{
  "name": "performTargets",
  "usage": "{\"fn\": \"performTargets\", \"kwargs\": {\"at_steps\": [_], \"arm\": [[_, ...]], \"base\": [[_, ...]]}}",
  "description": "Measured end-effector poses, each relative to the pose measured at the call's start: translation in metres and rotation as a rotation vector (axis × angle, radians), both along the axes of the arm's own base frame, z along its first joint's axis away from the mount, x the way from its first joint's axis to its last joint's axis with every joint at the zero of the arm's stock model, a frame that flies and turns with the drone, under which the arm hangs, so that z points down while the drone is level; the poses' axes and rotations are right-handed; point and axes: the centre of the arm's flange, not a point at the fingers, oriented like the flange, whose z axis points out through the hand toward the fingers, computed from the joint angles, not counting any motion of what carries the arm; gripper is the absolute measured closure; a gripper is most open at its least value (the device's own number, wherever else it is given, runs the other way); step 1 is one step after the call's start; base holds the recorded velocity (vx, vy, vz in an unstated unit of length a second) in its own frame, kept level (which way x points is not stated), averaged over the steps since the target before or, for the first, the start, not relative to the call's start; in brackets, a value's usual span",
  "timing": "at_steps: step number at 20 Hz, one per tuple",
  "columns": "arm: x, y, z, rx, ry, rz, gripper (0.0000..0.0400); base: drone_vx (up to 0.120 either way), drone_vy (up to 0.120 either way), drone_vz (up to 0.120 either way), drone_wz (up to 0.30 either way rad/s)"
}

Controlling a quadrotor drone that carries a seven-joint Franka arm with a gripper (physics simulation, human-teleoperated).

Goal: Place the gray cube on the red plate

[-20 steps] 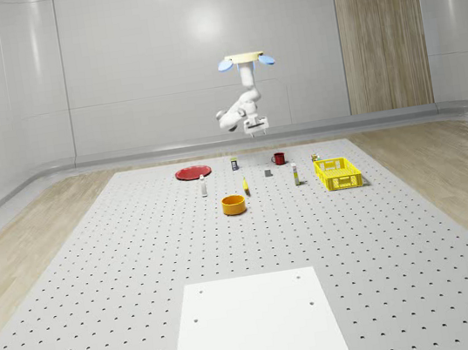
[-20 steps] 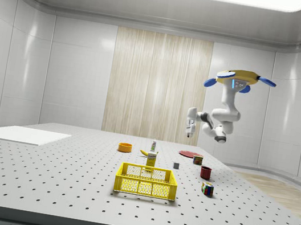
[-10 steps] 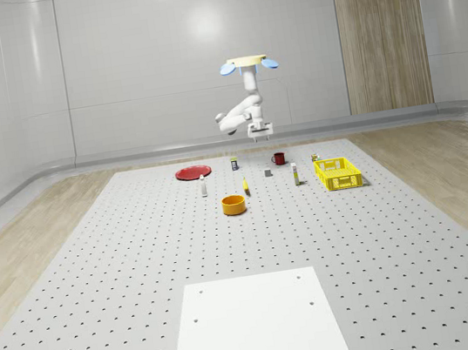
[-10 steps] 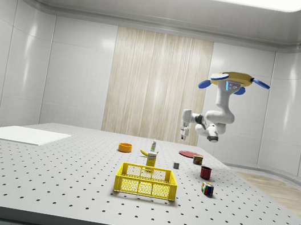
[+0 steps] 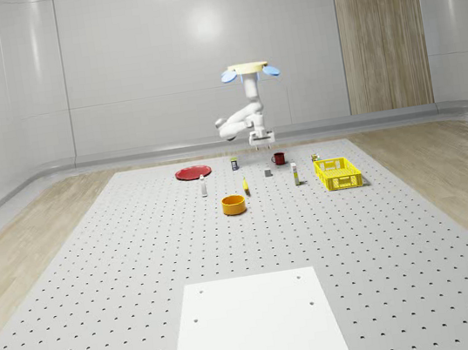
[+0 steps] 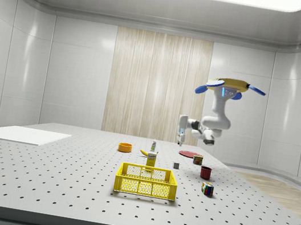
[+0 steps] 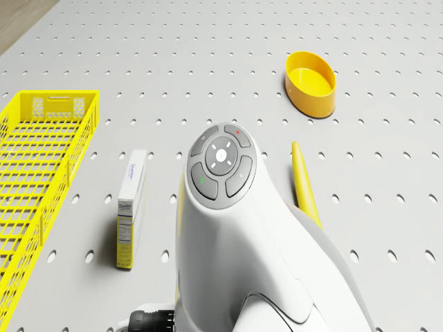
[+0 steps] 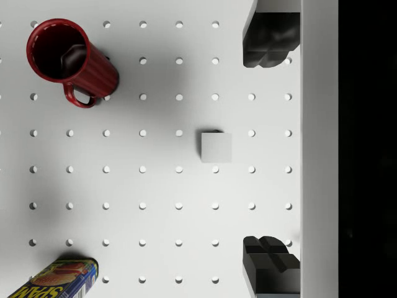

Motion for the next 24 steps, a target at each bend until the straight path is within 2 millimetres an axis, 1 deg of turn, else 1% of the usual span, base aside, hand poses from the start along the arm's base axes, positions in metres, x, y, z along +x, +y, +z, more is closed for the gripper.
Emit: {"fn": "performTargets", "kwargs": {"at_steps": [3,5,24], "arm": [[0.0000,-0.0001,0.0000,-0.001,0.000,0.000,0.0000],[0.0000,-0.0002,0.0000,-0.002,0.000,0.000,0.0000],[0.0000,-0.0002,0.0001,-0.003,0.000,0.000,0.0000]], "base": [[0.000,0.000,-0.120,0.000],[0.000,0.080,-0.120,0.000],[0.000,-0.002,-0.118,0.000]]}}
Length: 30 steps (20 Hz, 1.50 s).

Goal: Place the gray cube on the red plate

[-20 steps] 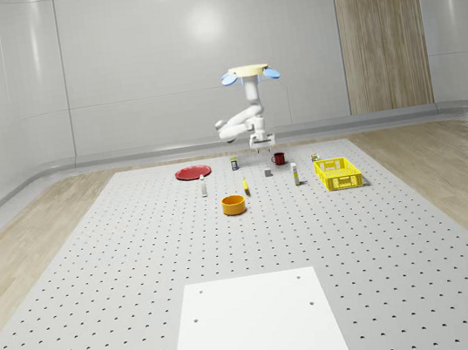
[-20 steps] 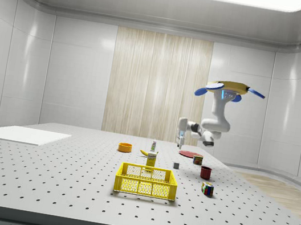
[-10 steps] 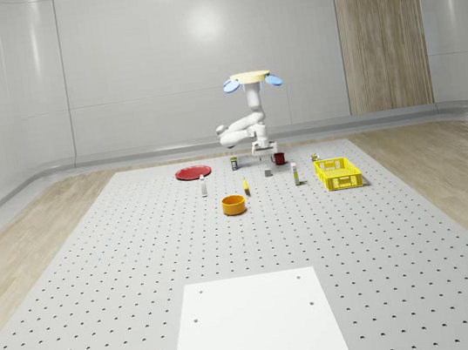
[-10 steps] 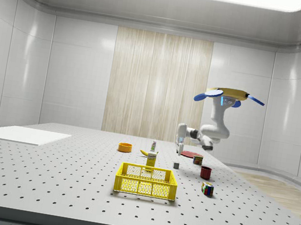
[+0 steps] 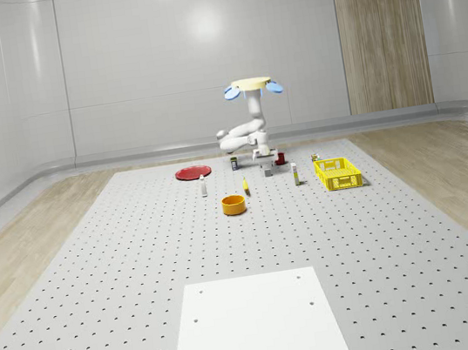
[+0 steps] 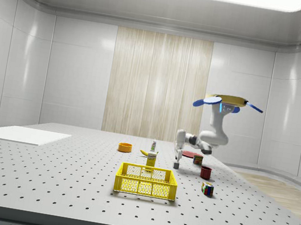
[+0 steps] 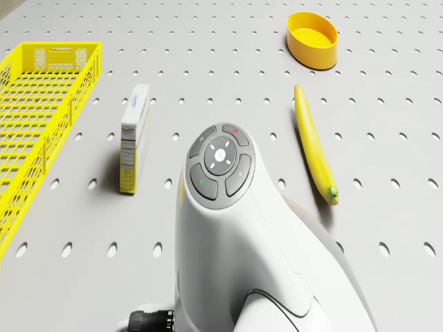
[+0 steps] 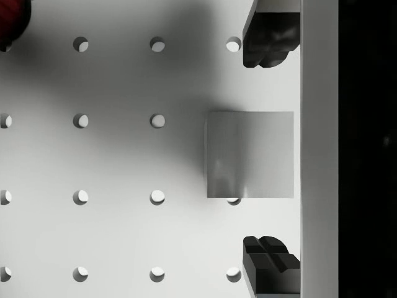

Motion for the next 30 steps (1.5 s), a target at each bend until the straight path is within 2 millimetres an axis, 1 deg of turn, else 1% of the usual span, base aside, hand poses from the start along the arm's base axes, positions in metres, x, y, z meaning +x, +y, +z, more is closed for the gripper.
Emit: {"fn": "performTargets", "kwargs": {"at_steps": [3,8,13,16,19,22,25,28,30], "arm": [[0.000,0.000,0.006,0.000,0.000,0.000,0.0000],[0.000,0.000,0.023,0.000,0.000,0.000,0.0000],[0.000,0.000,0.036,0.000,0.000,0.000,0.0000],[0.000,0.000,0.040,0.000,0.000,0.000,0.0073],[0.000,0.000,0.042,0.000,0.000,0.000,0.0114],[0.000,0.000,0.043,0.000,0.000,0.001,0.0133],[0.000,0.000,0.042,0.000,0.000,0.001,0.0142],[0.000,0.000,0.035,0.000,0.000,0.001,0.0146],[0.000,0.000,0.027,0.000,0.000,0.001,0.0148]], "base": [[0.000,0.000,0.000,0.000],[0.000,0.000,0.000,0.000],[0.000,0.000,0.000,0.000],[0.000,0.000,0.000,0.000],[0.000,0.000,0.000,0.000],[0.000,0.000,0.000,0.000],[0.000,0.000,0.000,0.000],[0.000,0.000,0.000,0.000],[0.000,0.000,0.080,0.000]]}}
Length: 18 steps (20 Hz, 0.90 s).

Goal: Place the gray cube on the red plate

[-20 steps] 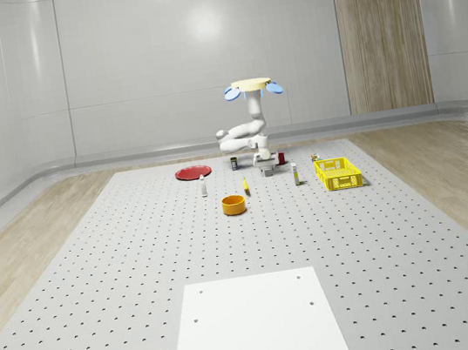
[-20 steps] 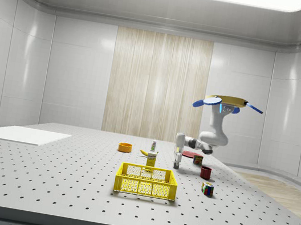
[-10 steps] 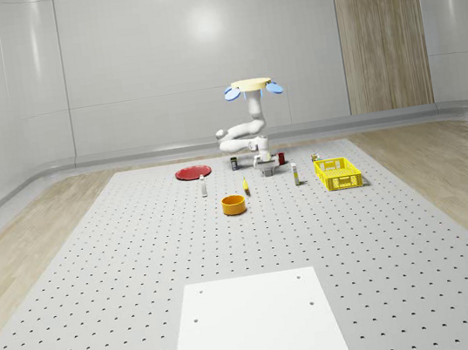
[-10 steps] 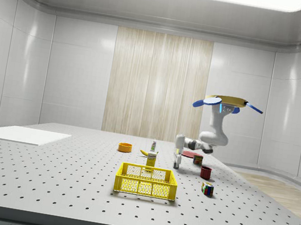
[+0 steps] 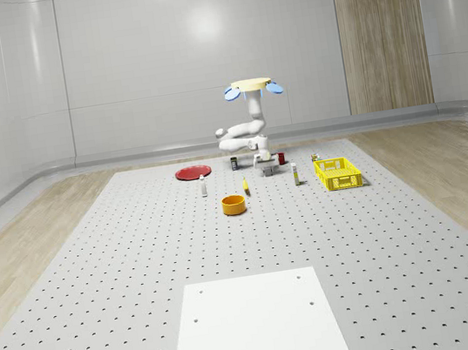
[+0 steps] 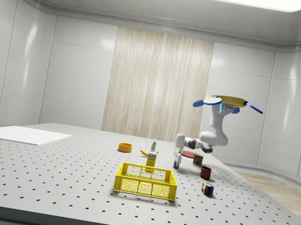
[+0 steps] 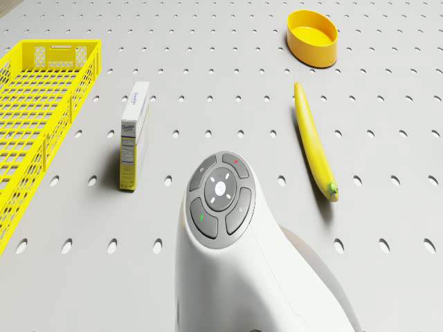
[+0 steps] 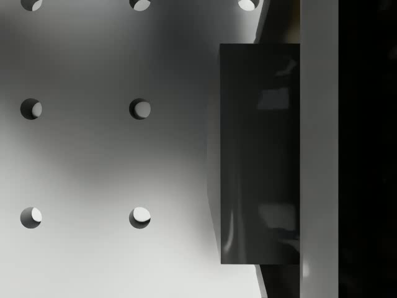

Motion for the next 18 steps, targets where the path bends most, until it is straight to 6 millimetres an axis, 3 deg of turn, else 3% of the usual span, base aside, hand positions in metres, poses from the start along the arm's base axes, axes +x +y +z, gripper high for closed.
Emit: {"fn": "performTargets", "kwargs": {"at_steps": [14,18], "arm": [[0.000,0.000,-0.019,0.000,0.000,0.000,0.0150],[0.000,0.000,-0.019,0.000,0.000,0.000,0.0150]], "base": [[-0.111,-0.117,0.120,0.000],[-0.120,-0.120,0.020,0.000]]}}
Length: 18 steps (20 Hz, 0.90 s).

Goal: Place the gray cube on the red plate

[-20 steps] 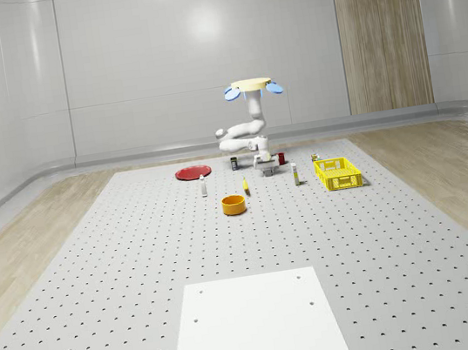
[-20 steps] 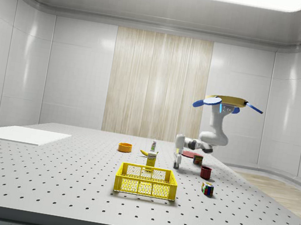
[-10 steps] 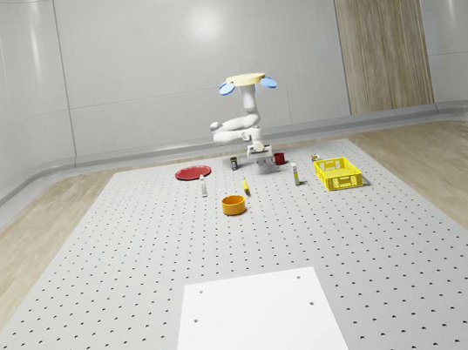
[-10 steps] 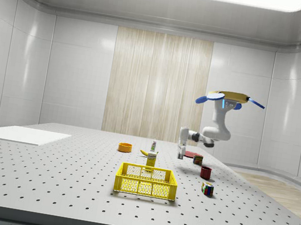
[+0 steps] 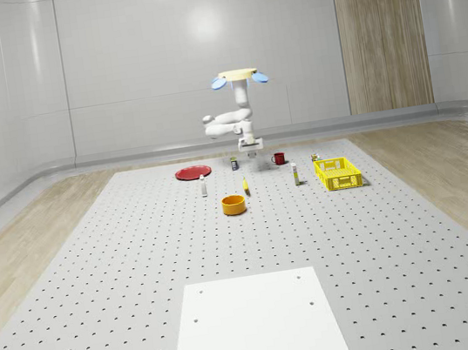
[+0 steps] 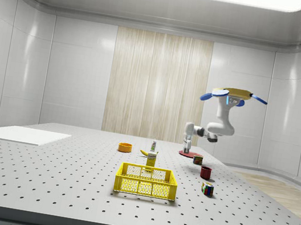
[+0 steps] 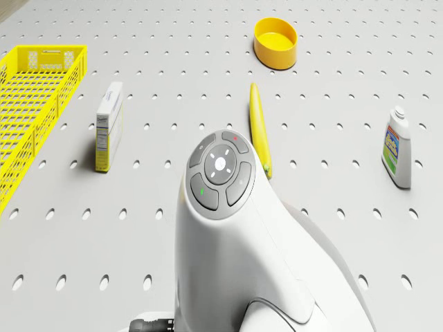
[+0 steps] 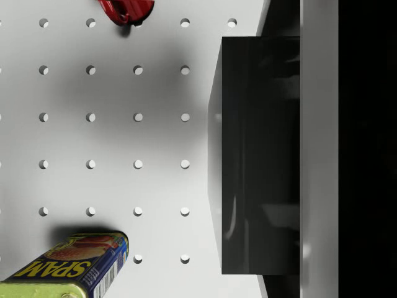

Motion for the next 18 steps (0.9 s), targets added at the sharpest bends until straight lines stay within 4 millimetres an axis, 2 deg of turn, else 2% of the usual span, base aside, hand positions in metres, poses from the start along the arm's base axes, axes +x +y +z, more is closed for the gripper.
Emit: {"fn": "performTargets", "kwargs": {"at_steps": [3,6,18], "arm": [[0.0000,0.0000,-0.0002,0.000,0.000,0.000,0.0150],[0.0000,0.0000,-0.0003,0.000,0.000,0.000,0.0150],[0.0000,0.0000,-0.0004,0.000,0.000,0.000,0.0150]], "base": [[-0.120,-0.120,0.000,0.000],[-0.120,-0.120,0.067,0.000],[-0.120,-0.120,0.000,0.000]]}}
